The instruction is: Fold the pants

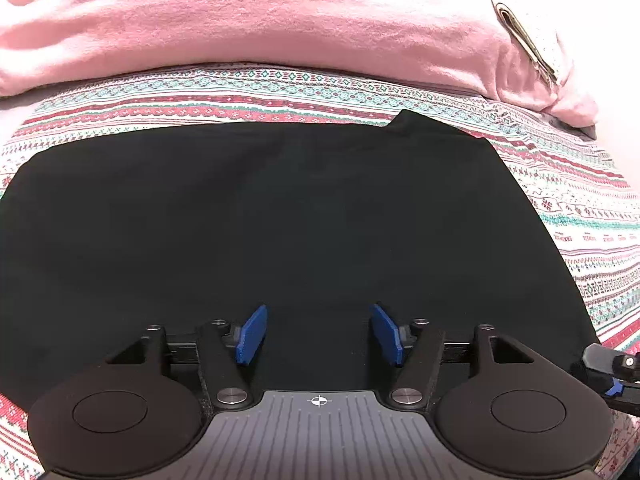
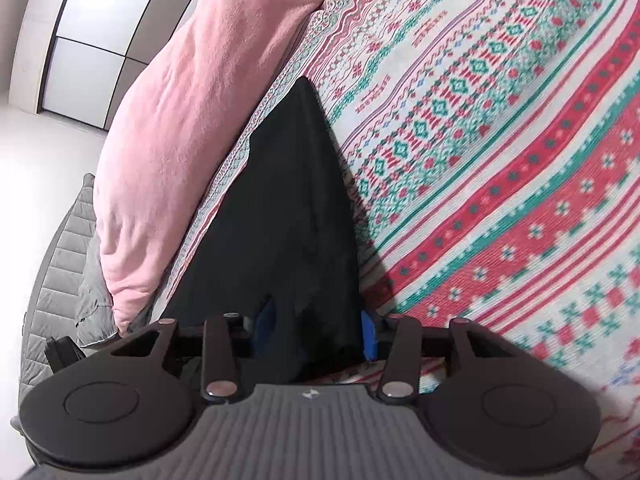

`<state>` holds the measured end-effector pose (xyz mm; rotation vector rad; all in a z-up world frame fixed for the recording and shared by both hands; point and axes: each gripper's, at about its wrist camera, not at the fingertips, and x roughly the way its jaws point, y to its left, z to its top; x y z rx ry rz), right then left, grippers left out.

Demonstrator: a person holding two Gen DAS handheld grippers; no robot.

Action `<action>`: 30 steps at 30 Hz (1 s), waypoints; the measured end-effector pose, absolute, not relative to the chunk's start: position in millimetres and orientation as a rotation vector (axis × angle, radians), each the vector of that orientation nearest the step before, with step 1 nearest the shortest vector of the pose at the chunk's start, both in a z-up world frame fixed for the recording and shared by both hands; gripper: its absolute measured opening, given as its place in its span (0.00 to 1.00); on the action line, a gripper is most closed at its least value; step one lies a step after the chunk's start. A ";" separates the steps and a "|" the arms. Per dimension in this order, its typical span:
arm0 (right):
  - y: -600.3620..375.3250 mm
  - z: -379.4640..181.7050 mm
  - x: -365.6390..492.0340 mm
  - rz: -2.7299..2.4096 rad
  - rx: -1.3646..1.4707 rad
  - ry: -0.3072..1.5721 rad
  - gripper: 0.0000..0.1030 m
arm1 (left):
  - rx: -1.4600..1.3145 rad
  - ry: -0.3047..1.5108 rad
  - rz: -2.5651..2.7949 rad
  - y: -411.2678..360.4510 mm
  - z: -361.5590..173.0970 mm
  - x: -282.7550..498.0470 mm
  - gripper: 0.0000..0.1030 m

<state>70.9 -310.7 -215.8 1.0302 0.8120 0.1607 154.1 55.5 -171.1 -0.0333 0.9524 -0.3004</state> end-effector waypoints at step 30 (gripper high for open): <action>-293.2 -205.6 72.5 0.110 0.843 0.814 0.06 | 0.745 0.892 -0.495 -237.3 -163.8 213.2 0.80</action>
